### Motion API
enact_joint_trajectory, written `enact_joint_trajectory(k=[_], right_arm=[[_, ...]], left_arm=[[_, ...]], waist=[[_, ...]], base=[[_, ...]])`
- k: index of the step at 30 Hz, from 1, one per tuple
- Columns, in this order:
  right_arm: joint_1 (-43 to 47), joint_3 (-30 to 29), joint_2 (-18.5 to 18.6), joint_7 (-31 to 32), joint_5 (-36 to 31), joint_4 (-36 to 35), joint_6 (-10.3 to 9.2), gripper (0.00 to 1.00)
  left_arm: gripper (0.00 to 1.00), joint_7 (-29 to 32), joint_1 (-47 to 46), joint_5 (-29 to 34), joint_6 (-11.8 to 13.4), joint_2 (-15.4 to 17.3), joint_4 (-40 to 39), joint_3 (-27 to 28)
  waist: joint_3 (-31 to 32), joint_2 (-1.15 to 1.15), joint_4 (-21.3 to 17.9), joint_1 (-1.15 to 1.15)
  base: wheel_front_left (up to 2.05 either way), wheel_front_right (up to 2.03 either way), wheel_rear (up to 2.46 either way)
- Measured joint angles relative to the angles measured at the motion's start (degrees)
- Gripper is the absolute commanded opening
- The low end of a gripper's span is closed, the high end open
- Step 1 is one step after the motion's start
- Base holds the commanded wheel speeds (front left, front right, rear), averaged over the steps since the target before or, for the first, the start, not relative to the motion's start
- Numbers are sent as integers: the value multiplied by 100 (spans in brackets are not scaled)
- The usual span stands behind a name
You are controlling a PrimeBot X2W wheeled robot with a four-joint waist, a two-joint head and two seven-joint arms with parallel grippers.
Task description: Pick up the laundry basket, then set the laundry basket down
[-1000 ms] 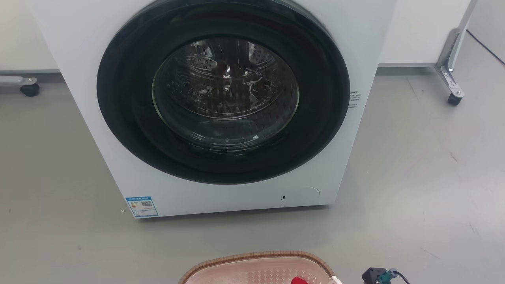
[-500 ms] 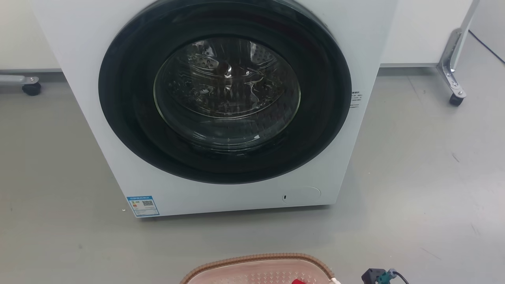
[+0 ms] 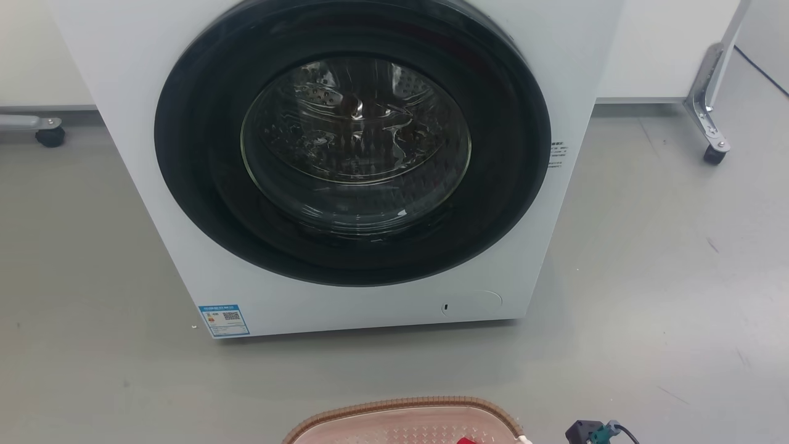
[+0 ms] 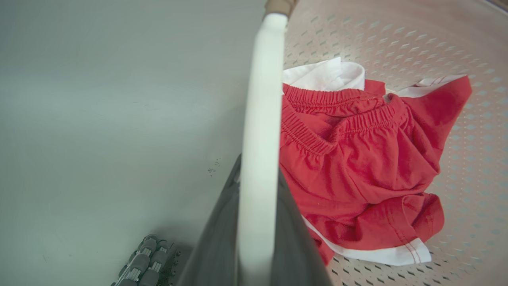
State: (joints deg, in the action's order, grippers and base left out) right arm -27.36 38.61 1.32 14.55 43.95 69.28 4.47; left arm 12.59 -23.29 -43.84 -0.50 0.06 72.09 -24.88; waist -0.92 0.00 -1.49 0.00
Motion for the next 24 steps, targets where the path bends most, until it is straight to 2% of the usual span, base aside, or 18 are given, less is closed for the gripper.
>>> enact_joint_trajectory(k=[11, 24], right_arm=[[-48, 46, 7, -9, 48, 2, -20, 0], [-660, 46, 30, -338, 35, -25, -102, 0]], left_arm=[[0, -9, 12, -149, 59, 5, -44, -71], [0, -270, -482, -146, 159, 32, -210, -116]], waist=[[-103, 0, -10, 0], [-726, 0, -57, 1]], base=[[0, 0, 0], [0, 0, 0]])
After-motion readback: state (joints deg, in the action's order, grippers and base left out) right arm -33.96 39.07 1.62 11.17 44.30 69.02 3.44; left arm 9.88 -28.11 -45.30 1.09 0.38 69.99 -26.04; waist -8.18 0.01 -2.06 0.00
